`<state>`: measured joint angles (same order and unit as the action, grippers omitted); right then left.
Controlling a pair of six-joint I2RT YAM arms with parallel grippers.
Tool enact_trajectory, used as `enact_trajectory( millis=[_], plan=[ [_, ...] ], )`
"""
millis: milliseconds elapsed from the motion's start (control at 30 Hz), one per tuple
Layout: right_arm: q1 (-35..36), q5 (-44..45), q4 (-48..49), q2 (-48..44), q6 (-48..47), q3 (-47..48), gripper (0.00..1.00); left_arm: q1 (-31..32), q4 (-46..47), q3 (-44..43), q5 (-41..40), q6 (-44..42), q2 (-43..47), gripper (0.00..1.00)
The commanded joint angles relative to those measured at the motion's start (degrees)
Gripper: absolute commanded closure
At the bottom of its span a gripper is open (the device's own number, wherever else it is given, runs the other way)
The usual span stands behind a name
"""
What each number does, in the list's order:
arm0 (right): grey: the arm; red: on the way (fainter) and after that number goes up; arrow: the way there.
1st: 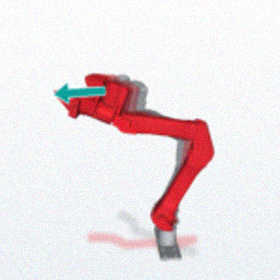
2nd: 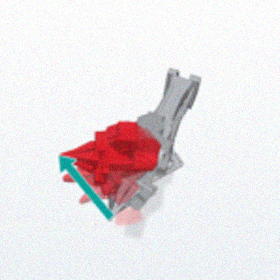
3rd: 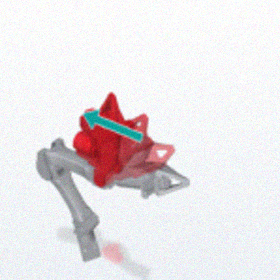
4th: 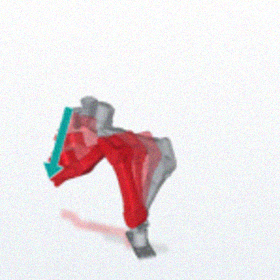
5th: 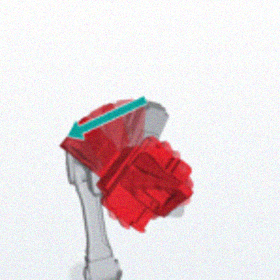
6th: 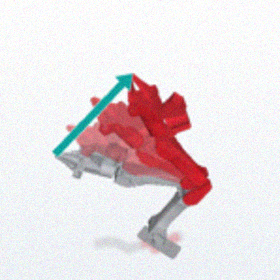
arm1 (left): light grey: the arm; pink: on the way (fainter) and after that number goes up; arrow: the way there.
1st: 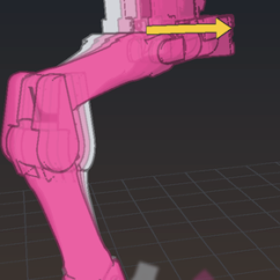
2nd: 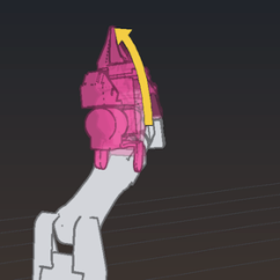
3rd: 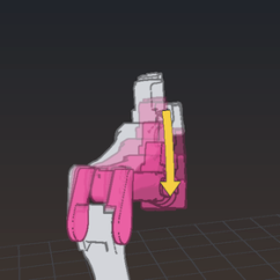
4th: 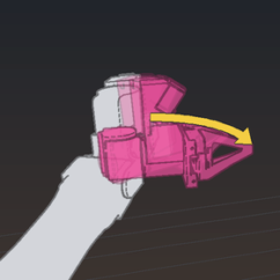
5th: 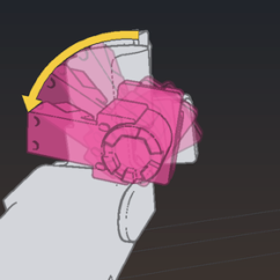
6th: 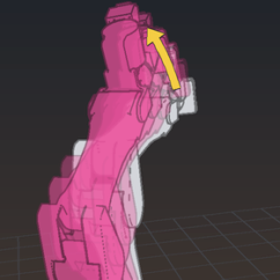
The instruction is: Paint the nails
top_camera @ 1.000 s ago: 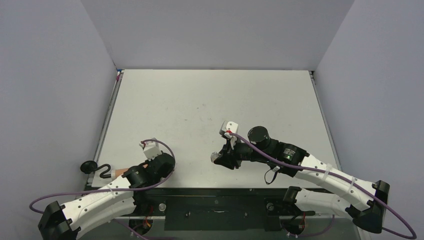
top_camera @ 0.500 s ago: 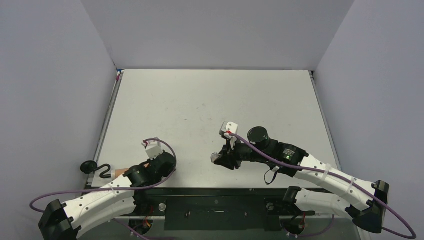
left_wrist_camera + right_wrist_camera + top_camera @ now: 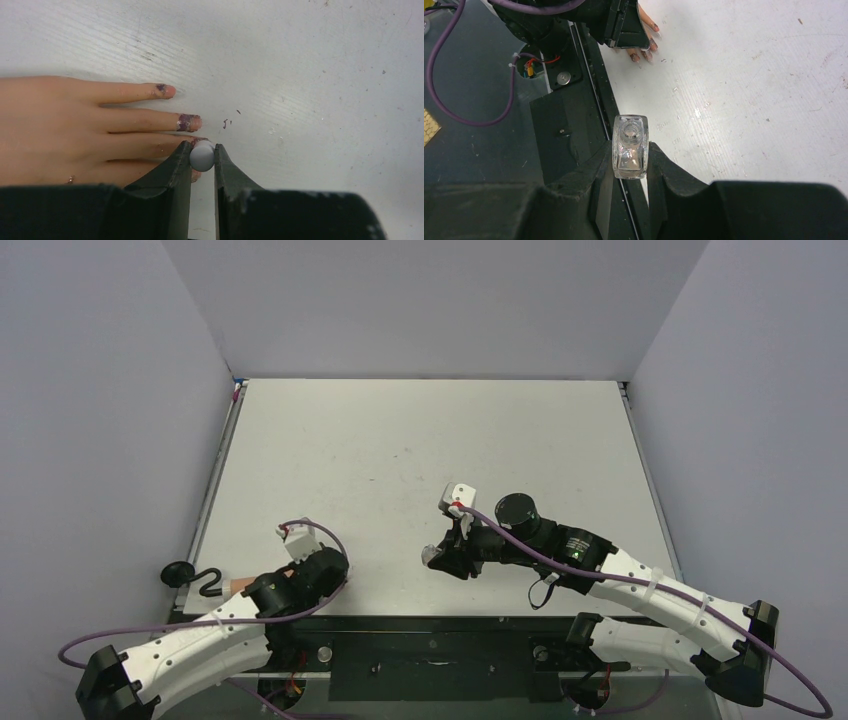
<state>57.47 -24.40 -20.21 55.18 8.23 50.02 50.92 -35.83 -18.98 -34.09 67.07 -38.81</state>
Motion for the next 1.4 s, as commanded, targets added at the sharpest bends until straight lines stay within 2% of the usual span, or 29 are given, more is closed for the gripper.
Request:
enact_trajectory(
  millis=[0,400,1367],
  plan=[
    [0.21,-0.04,2.66,-0.84,-0.21,-0.06,1.0,0.06,-3.33,-1.76,-1.94,1.76,1.93,1.0],
    [0.09,0.19,1.81,-1.44,-0.47,0.07,1.0,0.06,-4.01,-1.5,-2.09,2.37,3.42,1.0],
    [0.09,0.5,1.4,-1.97,-0.23,-0.62,1.0,0.07,6.12,0.26,0.85,-2.58,-3.04,1.0]
  ],
)
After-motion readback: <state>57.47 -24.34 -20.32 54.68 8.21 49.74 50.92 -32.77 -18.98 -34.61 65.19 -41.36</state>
